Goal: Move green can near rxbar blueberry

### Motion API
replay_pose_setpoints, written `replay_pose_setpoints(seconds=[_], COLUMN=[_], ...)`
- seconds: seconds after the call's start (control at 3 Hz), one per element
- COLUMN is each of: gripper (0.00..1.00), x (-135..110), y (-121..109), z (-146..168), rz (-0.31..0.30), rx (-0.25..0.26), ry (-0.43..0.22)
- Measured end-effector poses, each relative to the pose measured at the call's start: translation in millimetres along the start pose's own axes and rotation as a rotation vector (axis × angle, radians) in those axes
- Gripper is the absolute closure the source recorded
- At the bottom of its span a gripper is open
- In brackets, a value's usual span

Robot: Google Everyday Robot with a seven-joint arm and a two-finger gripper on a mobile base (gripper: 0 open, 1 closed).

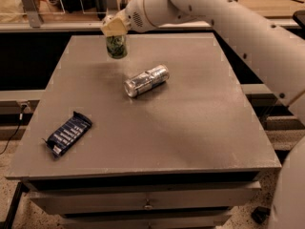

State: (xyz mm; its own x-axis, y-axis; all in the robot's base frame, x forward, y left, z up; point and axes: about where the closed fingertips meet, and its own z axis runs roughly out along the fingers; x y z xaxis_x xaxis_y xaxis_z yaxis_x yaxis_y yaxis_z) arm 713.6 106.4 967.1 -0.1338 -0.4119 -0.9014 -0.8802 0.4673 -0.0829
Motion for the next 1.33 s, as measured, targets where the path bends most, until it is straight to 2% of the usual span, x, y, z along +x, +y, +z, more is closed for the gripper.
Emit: replay_pose_setpoints(seconds=[0.33,0.67,1.0,1.33], gripper=[1.00,1.00,1.00,1.00], x=[-8.0,-7.8,-2.4,-6.9], y=[43.0,43.7,58.8,92.5], z=[-25.3,-24.8,-15.5,1.9], rz=[-0.026,-0.027,-0.050,-0.116], rx=[-0.090,-0.093,-0.157,-0.322], ry=[-0.017,-0.017,-0.015,-0.040])
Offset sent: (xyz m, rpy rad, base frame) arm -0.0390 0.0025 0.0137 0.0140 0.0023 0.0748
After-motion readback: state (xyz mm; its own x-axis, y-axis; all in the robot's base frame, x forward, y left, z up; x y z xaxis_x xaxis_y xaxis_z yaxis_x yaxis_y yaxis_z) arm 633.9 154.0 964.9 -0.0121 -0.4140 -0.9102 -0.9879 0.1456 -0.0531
